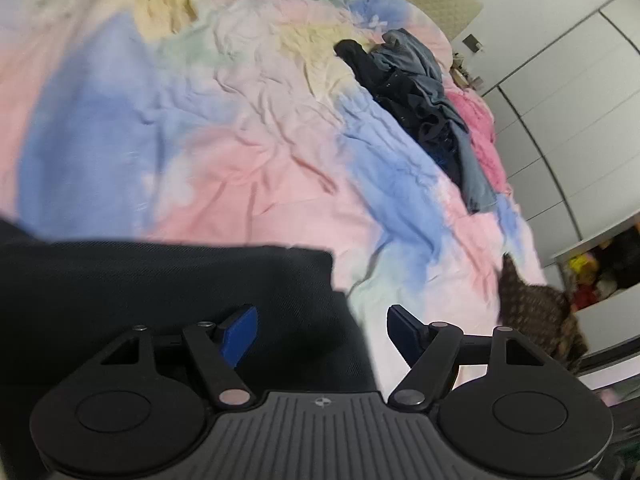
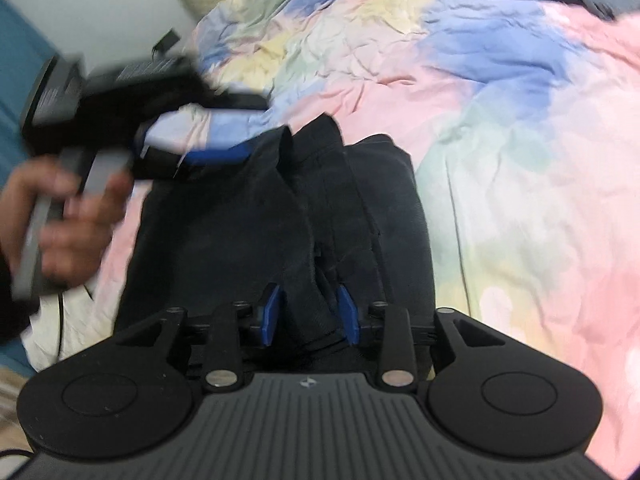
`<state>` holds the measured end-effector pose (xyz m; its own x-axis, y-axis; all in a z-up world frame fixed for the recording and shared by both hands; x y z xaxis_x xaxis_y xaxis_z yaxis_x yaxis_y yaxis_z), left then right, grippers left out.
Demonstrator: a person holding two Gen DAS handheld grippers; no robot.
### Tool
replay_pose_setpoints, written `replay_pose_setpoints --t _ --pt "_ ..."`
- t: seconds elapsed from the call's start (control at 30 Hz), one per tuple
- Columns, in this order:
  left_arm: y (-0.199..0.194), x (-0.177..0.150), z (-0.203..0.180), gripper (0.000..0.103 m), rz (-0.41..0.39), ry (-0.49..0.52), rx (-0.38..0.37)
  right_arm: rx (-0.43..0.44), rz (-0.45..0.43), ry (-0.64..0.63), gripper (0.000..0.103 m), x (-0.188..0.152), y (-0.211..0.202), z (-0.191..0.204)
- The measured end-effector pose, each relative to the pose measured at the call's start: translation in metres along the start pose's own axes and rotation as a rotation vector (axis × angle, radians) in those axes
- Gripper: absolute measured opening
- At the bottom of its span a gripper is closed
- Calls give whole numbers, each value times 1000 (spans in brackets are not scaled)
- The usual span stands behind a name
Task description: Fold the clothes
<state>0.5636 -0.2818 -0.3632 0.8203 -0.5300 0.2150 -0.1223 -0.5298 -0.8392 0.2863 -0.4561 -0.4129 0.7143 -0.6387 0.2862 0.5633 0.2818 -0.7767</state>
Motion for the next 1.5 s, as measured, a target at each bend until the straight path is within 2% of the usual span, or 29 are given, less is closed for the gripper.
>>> replay_pose_setpoints --t 0.07,0.13,0.2,0.23,0.27,0.33,0.43,0.5,0.57,0.63,0.67,0.7,0.77,0.83,0.87,1.1,1.23,1.33,1.5 --pt "-19 -23 8 78 -22 8 43 5 -16 4 36 2 -8 -7" --pt "-35 -48 21 79 -31 -17 55 5 -9 7 38 8 -10 -14" --pt "-52 -72 34 76 -51 -56 21 23 8 15 64 13 -6 -21" --pt "-61 -84 39 77 -63 -78 2 42 13 17 69 16 -4 -24" --pt "-69 -92 43 81 -66 -107 11 53 23 12 70 19 0 -25" --pt "-85 -110 49 81 -78 -152 43 63 53 -4 72 26 7 -24" --pt "-102 -134 59 81 -100 -218 40 112 127 -22 75 34 24 -21" --pt "-110 -145 65 81 -104 -263 49 166 181 -31 72 36 35 -18" --pt "-116 -157 70 81 -104 -298 59 224 202 -34 73 39 38 -11" --pt "-118 -165 74 81 -88 -320 73 230 216 -8 69 41 43 -8" --pt "-118 -167 74 81 -72 -325 94 205 219 10 52 41 45 -6" --pt "-119 -168 74 81 -56 -327 115 167 220 28 44 41 47 -5" --pt "-122 -170 70 81 -42 -315 145 97 223 46 35 38 50 1" --pt "-125 -170 67 81 -34 -309 158 45 220 7 16 34 43 13" --pt "-125 -170 66 81 -32 -307 163 18 217 -15 13 33 40 19" --pt "-128 -172 58 81 -21 -303 163 3 49 3 9 14 -30 33" --pt "-127 -172 58 81 -16 -298 162 -58 6 50 9 0 -54 16" --pt "-122 -170 62 82 -12 -306 167 -98 46 120 9 -13 -48 -12" --pt "-111 -163 68 82 8 -302 184 -128 115 129 16 -24 -15 -27"
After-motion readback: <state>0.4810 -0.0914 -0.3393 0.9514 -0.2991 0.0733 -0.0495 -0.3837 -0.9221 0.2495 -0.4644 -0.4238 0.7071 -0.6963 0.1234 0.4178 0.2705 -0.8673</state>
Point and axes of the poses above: each gripper's, at about its wrist camera, not at the fingertips, and y roughly the way its jaws point, z to its left, x to its top, the point moved 1 cm from there along y, roughly the way its jaws point, and after that the axes turned 14 degrees about z, right-handed, at the moved point
